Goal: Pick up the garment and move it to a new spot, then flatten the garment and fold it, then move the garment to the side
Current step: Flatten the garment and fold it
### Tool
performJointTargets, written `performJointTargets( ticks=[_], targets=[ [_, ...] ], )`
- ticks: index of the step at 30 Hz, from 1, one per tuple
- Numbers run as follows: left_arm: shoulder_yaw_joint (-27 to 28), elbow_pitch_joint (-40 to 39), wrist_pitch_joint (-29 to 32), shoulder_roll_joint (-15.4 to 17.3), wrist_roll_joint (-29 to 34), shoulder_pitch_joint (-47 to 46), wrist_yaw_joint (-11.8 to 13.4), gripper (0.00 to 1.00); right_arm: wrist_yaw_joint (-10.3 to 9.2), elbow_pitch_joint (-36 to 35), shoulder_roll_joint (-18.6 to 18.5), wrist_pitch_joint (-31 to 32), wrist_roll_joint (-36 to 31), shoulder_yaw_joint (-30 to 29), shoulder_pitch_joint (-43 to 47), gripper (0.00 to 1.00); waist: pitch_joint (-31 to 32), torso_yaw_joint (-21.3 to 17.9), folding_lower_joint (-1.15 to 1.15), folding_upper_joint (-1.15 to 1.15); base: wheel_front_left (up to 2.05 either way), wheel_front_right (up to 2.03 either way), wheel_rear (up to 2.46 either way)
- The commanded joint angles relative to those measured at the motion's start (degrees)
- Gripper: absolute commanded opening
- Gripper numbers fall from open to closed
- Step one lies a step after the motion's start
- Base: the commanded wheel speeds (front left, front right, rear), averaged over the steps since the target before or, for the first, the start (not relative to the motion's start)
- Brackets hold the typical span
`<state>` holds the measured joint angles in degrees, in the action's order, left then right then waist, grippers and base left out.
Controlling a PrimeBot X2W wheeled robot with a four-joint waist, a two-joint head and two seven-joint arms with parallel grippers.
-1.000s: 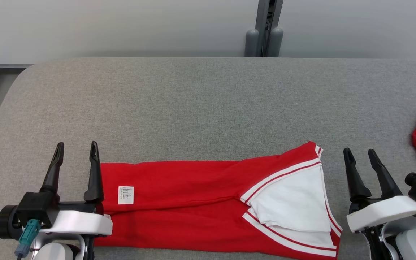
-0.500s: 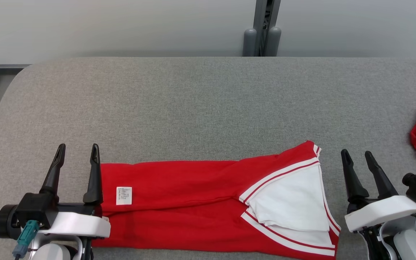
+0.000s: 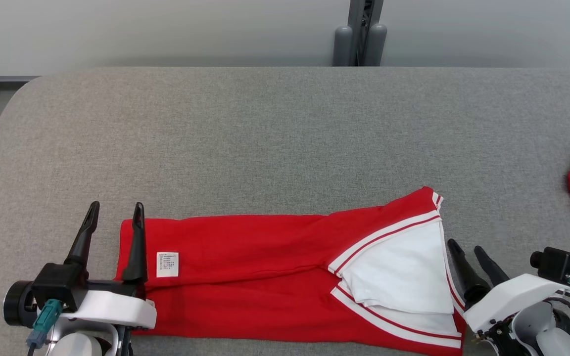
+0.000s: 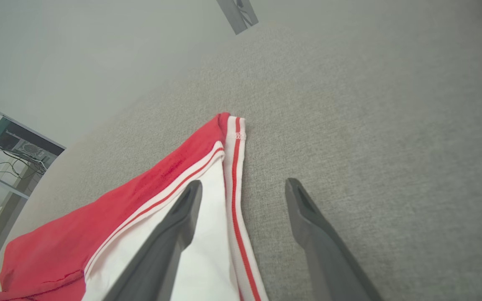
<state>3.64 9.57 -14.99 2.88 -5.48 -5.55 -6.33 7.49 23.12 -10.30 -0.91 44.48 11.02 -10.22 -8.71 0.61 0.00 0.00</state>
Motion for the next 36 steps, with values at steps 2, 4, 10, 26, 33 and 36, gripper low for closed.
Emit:
performJointTargets(
  ticks=[2,4,10,26,33,36],
  targets=[
    [-0.1,0.1,-0.2,0.1,0.1,-1.0,-0.2,1.00,0.02,0.1,-0.4,2.3,2.1,0.6,0.5,1.00,-0.5,0.1,0.00,0.00,0.00,0.00,0.00],
    [-0.2,0.3,-0.2,0.1,0.3,-1.3,-0.3,1.00,0.02,0.4,-0.5,4.1,4.0,1.2,0.4,1.00,-0.9,0.2,0.00,0.00,0.00,0.00,0.00],
    [-0.4,0.4,-0.2,0.1,0.5,-2.2,-0.6,1.00,0.02,1.6,-1.3,8.4,7.5,3.9,-0.3,1.00,-1.8,0.7,0.00,0.00,0.00,0.00,0.00],
    [-0.8,0.9,-0.2,0.1,0.5,-2.5,-1.0,1.00,0.00,3.4,-2.0,7.4,14.1,12.4,-2.4,1.00,-2.6,2.8,0.00,0.00,0.00,0.00,0.00],
    [-0.6,0.7,-0.2,0.1,0.3,-2.6,-1.0,1.00,-0.01,4.7,-2.6,4.5,16.5,14.3,-3.8,0.76,-3.0,2.9,0.00,0.00,0.00,0.00,0.00],
    [-0.6,0.7,-0.2,0.1,0.3,-2.7,-1.0,1.00,-0.01,5.5,-3.1,3.3,17.2,15.2,-4.5,0.00,-3.3,2.9,0.00,0.00,0.00,0.00,0.00]
  ],
)
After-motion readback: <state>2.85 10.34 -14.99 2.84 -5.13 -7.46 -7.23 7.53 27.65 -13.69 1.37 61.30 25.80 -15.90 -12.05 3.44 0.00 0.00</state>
